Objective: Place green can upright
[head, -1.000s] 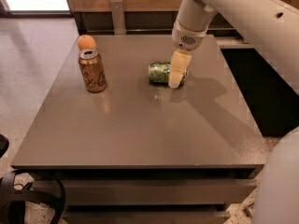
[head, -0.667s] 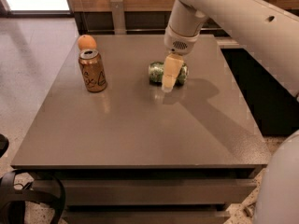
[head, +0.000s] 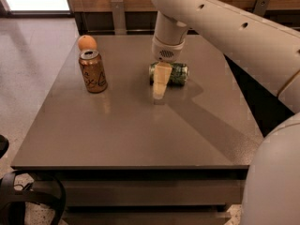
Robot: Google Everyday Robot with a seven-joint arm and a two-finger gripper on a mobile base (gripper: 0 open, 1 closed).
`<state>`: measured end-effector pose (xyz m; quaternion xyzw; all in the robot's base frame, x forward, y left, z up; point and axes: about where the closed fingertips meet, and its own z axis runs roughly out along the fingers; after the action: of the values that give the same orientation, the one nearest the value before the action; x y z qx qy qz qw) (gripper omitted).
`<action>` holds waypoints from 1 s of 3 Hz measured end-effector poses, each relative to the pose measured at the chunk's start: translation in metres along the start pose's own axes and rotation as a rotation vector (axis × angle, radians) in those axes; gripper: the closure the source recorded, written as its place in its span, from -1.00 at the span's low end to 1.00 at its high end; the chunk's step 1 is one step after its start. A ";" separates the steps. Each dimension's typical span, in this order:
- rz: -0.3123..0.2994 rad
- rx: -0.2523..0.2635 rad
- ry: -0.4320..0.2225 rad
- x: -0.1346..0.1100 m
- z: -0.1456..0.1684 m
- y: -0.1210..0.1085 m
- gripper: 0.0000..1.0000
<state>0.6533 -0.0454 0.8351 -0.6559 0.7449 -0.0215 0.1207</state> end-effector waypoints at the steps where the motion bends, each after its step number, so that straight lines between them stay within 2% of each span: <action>1: -0.001 -0.005 0.002 -0.001 0.005 0.000 -0.56; 2: -0.002 -0.007 0.003 -0.001 0.007 0.001 0.02; 3: -0.002 -0.008 0.003 -0.001 0.009 0.001 0.50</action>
Offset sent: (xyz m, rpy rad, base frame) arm 0.0005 0.0012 -0.0037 -0.0020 0.0039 0.0010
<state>0.6544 -0.0430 0.8267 -0.6572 0.7443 -0.0197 0.1166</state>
